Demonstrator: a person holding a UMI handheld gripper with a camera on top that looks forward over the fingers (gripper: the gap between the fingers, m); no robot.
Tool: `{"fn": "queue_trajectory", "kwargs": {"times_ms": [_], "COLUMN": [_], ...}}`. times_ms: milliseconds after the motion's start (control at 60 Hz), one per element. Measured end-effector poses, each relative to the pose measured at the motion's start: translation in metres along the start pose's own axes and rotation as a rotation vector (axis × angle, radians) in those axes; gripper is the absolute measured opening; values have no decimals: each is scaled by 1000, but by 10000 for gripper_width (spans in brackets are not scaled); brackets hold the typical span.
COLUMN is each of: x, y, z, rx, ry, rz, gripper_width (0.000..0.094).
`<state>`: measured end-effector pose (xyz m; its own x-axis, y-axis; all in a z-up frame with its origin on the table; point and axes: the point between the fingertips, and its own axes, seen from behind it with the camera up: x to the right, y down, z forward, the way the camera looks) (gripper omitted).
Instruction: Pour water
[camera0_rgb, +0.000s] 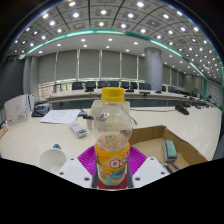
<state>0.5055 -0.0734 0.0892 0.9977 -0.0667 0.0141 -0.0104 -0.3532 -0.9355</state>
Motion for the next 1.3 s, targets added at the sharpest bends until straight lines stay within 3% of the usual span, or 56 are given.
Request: {"fn": "queue_trajectory", "kwargs": {"times_ms": [100,217,350,383,450,500,567,817,1083,1300], "x": [2,2,-2,-2,-2,1,2,-30,-120,-186], "y": [25,25,25,29,30,28,21,-17,-42,-55], "z": [7,5,6,6,2,-4,-16,-91,-227,-298], "rx": [-19,19,11,-13,-36,-46,-62,-130,-247,-266], "ry": [13,14,20,24,31,51,81,139,174,170], "rz": [12,36,17,23,43,56,59,40,46,12], "gripper_width": [400,414,528,595,876,830,866,858,861,858]}}
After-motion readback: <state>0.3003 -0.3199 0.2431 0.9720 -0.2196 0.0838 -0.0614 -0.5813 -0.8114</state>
